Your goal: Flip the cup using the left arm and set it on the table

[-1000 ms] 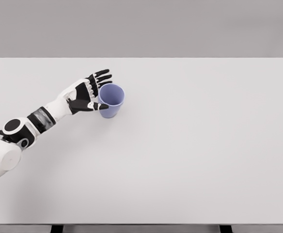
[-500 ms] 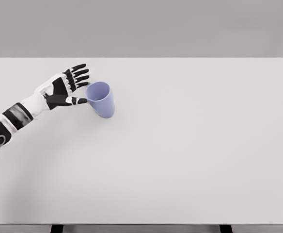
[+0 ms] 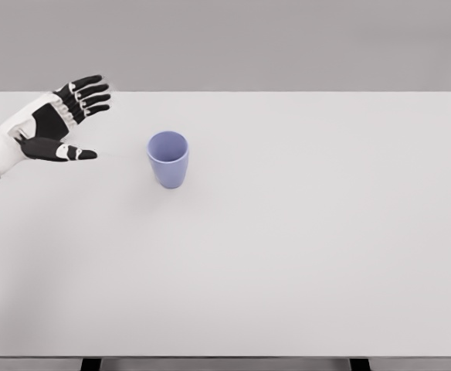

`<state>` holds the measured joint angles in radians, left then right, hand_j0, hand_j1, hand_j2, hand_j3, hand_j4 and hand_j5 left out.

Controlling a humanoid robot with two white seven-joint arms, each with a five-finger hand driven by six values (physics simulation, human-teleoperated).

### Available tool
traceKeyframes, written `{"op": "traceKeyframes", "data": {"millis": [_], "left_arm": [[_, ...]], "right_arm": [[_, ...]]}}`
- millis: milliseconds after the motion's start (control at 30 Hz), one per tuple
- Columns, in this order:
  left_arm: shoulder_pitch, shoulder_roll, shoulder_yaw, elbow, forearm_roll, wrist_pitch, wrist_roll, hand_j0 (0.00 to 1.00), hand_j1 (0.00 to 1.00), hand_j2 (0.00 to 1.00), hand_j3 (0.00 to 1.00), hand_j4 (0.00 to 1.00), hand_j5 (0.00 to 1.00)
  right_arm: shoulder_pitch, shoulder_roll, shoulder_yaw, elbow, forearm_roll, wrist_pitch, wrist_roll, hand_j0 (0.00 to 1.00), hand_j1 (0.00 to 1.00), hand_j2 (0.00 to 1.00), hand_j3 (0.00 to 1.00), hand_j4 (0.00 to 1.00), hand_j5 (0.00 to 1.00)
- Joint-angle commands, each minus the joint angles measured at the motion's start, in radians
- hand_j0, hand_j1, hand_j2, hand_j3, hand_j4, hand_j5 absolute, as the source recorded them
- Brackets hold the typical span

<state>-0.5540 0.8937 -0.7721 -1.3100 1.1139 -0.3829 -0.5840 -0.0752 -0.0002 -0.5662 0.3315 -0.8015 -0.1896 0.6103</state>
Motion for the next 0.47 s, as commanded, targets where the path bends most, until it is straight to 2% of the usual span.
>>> {"op": "traceKeyframes", "data": {"millis": [0, 100, 233, 300, 433], "left_arm": [[0.011, 0.083, 0.005, -0.055, 0.006, -0.091, -0.027, 1.0, 1.0, 1.0, 1.0, 1.0, 1.0], [0.031, 0.154, 0.001, -0.08, -0.066, -0.094, -0.027, 1.0, 1.0, 1.0, 1.0, 1.0, 1.0], [0.031, 0.157, 0.004, -0.101, -0.118, -0.096, -0.027, 1.0, 1.0, 1.0, 1.0, 1.0, 1.0], [0.029, 0.148, 0.01, -0.127, -0.183, -0.096, -0.027, 1.0, 1.0, 1.0, 1.0, 1.0, 1.0], [0.036, 0.155, 0.005, -0.141, -0.187, -0.094, -0.027, 1.0, 1.0, 1.0, 1.0, 1.0, 1.0]], "right_arm": [[-0.001, 0.0, 0.0, 0.0, 0.001, -0.001, 0.001, 1.0, 1.0, 1.0, 1.0, 1.0, 1.0], [-0.001, 0.0, 0.0, 0.0, 0.001, -0.001, 0.001, 1.0, 1.0, 1.0, 1.0, 1.0, 1.0], [0.0, 0.0, 0.0, 0.0, 0.001, -0.001, 0.001, 1.0, 1.0, 1.0, 1.0, 1.0, 1.0], [-0.001, 0.0, 0.0, 0.0, 0.001, -0.001, 0.001, 1.0, 1.0, 1.0, 1.0, 1.0, 1.0], [-0.001, 0.0, 0.0, 0.0, 0.001, -0.001, 0.001, 1.0, 1.0, 1.0, 1.0, 1.0, 1.0]]}}
